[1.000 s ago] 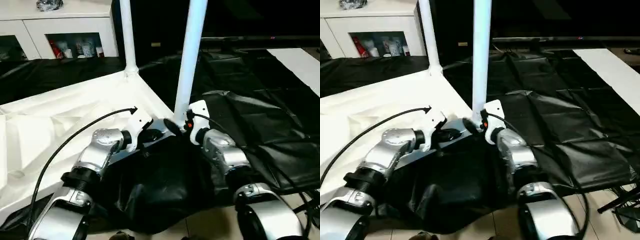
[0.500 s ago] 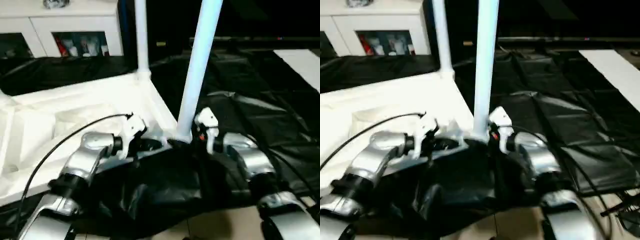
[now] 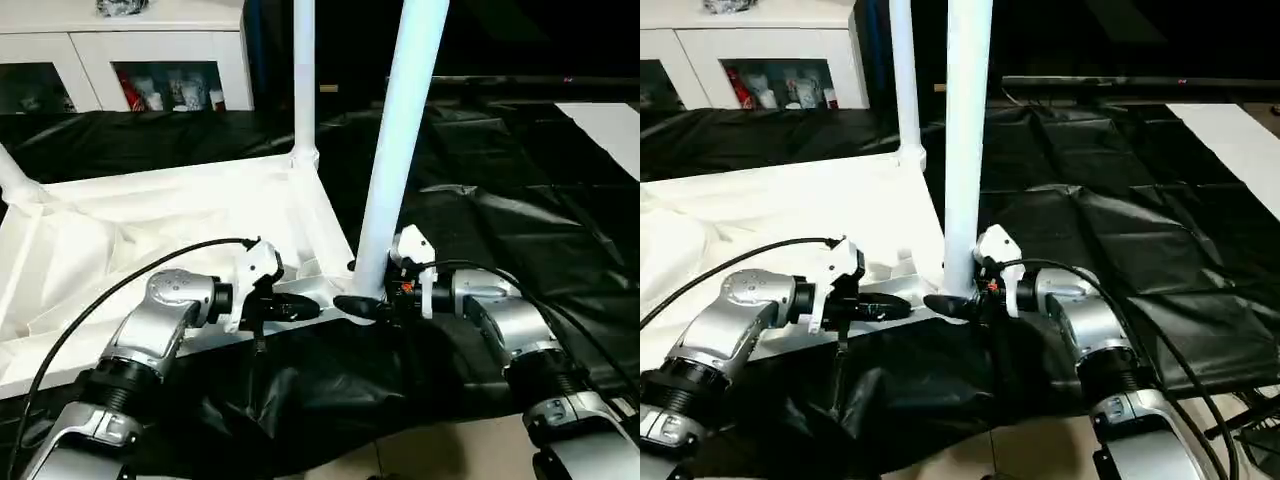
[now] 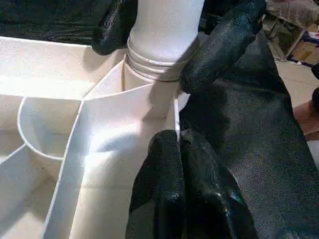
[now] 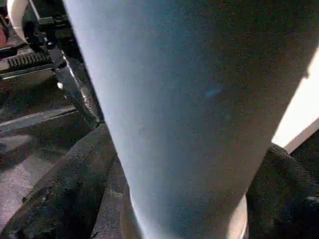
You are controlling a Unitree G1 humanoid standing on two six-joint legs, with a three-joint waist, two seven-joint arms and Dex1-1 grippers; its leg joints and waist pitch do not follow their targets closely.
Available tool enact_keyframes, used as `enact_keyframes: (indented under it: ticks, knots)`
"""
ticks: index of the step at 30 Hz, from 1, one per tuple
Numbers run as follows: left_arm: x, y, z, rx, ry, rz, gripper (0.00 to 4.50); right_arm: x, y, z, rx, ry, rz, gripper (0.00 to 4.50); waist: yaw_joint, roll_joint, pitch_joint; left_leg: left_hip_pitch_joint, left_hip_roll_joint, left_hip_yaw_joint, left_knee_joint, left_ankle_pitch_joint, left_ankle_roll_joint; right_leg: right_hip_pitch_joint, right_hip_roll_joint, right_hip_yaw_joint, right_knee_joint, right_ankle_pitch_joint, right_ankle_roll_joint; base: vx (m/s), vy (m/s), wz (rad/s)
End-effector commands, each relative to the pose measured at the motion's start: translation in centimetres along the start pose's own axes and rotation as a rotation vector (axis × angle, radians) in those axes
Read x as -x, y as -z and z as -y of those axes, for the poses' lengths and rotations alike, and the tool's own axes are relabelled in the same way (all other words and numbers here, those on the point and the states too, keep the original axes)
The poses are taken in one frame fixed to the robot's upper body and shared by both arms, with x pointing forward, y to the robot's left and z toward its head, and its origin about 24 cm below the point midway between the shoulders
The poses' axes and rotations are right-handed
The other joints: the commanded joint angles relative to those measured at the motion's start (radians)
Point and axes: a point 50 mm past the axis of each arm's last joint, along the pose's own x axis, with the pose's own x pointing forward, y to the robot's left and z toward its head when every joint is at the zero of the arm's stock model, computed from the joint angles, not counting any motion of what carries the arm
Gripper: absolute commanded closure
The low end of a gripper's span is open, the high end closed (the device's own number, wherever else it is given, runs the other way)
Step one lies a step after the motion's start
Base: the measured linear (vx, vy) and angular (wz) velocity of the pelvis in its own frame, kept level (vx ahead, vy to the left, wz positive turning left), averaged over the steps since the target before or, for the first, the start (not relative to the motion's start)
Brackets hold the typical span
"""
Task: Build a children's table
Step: Rotate leg to tighten
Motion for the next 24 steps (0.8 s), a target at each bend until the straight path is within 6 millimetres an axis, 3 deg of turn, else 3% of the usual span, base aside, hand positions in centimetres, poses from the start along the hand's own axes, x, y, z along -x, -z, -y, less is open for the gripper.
enact_keyframes:
  ticks: [1,6,9,11,12,13,15,18,23,24]
  knots:
    - [-0.1,-1.4,0.3,-0.059,0.037,0.037,4.5,0.1,0.0,-0.2,0.004,-0.014,0.0,0.95,-0.002,-0.002,-0.069,0.022,0.043,-0.009,-0.068,-0.241,0.034,0.046,-0.081,0.049,-0.079,-0.281,-0.202,0.0,0.0,0.0]
    - [-0.5,-1.4,-0.2,-0.059,-0.031,0.035,4.5,-0.5,0.5,-0.5,-0.018,0.0,-0.007,1.51,-0.002,-0.002,-0.069,0.024,0.043,-0.009,-0.068,-0.247,0.03,0.044,-0.081,0.049,-0.081,-0.296,-0.199,0.0,0.0,0.0]
    - [-1.4,-2.0,-1.6,-0.046,-0.19,0.059,4.5,-2.1,1.1,0.1,-0.068,0.189,-0.001,1.71,-0.006,-0.002,-0.066,0.027,0.04,-0.011,-0.069,-0.271,0.011,0.04,-0.082,0.05,-0.088,-0.346,-0.185,0.0,0.0,0.0]
    - [-1.4,-2.0,-1.6,-0.046,-0.19,0.059,4.5,-2.1,1.1,0.1,-0.068,0.189,-0.001,1.76,-0.01,-0.002,-0.065,0.026,0.038,-0.013,-0.071,-0.282,0.002,0.043,-0.084,0.048,-0.09,-0.376,-0.179,0.0,0.0,0.0]
    - [-1.9,-2.4,-2.0,-0.04,-0.238,0.068,4.5,-2.8,1.2,0.7,-0.108,0.302,0.003,1.79,-0.009,-0.003,-0.065,0.026,0.038,-0.013,-0.07,-0.287,0.002,0.042,-0.085,0.048,-0.093,-0.4,-0.165,0.0,0.0,0.0]
    - [-1.9,-2.4,-2.0,-0.04,-0.238,0.068,4.5,-2.8,1.2,0.7,-0.108,0.302,0.003,1.79,-0.012,-0.001,-0.064,0.029,0.037,-0.013,-0.07,-0.296,-0.004,0.037,-0.085,0.049,-0.096,-0.419,-0.162,0.0,0.0,0.0]
    - [-2.8,-3.2,-2.8,-0.036,-0.331,0.076,4.5,-4.3,0.9,1.2,-0.214,0.452,0.048,1.82,-0.019,0.0,-0.064,0.031,0.036,-0.016,-0.072,-0.306,-0.015,0.035,-0.084,0.049,-0.098,-0.433,-0.154,0.0,0.0,0.0]
    - [-3.8,-4.1,-3.5,-0.023,-0.42,0.088,4.5,-6.0,0.7,1.3,-0.27,0.559,0.05,1.83,-0.025,0.0,-0.064,0.031,0.035,-0.017,-0.072,-0.313,-0.024,0.036,-0.084,0.047,-0.099,-0.428,-0.153,0.0,0.0,0.0]
    - [-5.2,-5.1,-3.6,-0.031,-0.46,0.109,4.5,-7.9,0.4,0.9,-0.304,0.662,0.018,1.83,-0.032,-0.002,-0.07,0.025,0.035,-0.014,-0.07,-0.28,-0.012,0.04,-0.085,0.05,-0.09,-0.347,-0.168,0.0,0.0,0.0]
    - [-5.4,-5.2,-3.5,-0.034,-0.453,0.115,4.5,-8.1,0.4,0.8,-0.317,0.656,0.015,1.83,-0.03,-0.004,-0.072,0.02,0.035,-0.012,-0.069,-0.247,0.001,0.046,-0.084,0.051,-0.084,-0.289,-0.177,0.0,0.0,0.0]
